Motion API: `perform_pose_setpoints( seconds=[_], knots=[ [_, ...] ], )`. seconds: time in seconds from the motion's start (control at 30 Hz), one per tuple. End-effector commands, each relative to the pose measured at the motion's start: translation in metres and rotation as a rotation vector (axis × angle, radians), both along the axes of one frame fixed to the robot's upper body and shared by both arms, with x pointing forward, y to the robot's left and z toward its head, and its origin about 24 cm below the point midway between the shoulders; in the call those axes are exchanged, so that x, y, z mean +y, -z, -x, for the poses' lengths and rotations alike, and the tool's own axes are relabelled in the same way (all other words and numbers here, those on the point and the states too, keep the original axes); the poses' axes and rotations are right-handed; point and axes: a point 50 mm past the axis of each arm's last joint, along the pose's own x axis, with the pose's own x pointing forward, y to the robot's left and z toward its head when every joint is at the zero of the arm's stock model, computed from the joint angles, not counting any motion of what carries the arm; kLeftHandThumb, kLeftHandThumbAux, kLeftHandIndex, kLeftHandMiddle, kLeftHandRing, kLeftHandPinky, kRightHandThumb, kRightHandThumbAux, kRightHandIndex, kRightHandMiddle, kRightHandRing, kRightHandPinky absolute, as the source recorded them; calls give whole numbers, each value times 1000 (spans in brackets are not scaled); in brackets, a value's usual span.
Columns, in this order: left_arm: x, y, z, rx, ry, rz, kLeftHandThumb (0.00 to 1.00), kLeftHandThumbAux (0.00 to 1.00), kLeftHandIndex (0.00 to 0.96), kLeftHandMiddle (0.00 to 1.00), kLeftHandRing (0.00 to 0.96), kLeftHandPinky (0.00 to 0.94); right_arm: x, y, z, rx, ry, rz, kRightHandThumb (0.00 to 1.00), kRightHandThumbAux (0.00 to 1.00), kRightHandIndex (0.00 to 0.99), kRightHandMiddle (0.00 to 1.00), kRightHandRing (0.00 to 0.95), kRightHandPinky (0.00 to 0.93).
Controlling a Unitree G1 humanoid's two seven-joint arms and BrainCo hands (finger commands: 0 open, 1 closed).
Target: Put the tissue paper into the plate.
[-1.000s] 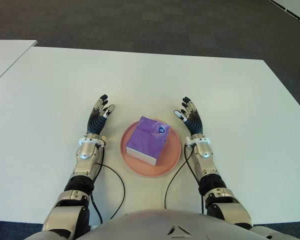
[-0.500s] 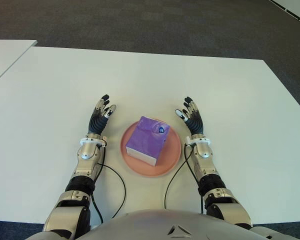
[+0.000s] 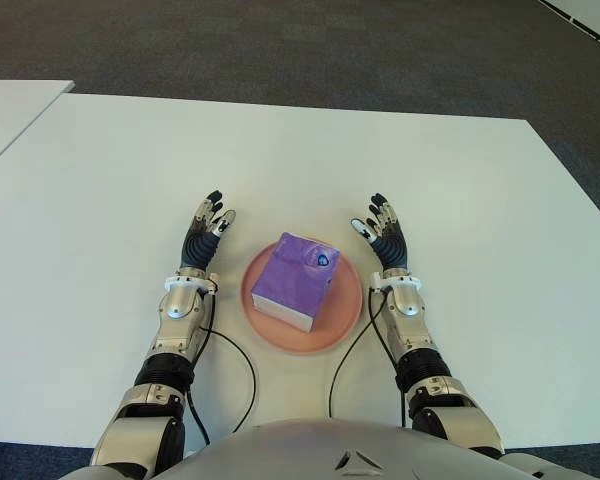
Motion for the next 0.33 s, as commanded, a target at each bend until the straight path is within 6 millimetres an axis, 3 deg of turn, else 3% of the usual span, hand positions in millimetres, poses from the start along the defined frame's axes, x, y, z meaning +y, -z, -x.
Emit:
perform_pose_setpoints(
  seconds=[0.03, 0.33],
  knots=[
    [-4, 14, 10, 75, 19, 18, 0, 408, 0, 0, 0, 0, -4, 51, 39, 254, 30, -10, 0, 639, 0, 0, 0, 0],
    [-6, 14, 14, 78, 15, 27, 0, 400, 0, 0, 0, 0, -5, 51, 39, 250, 31, -3, 4, 638, 0, 0, 0, 0]
  ],
)
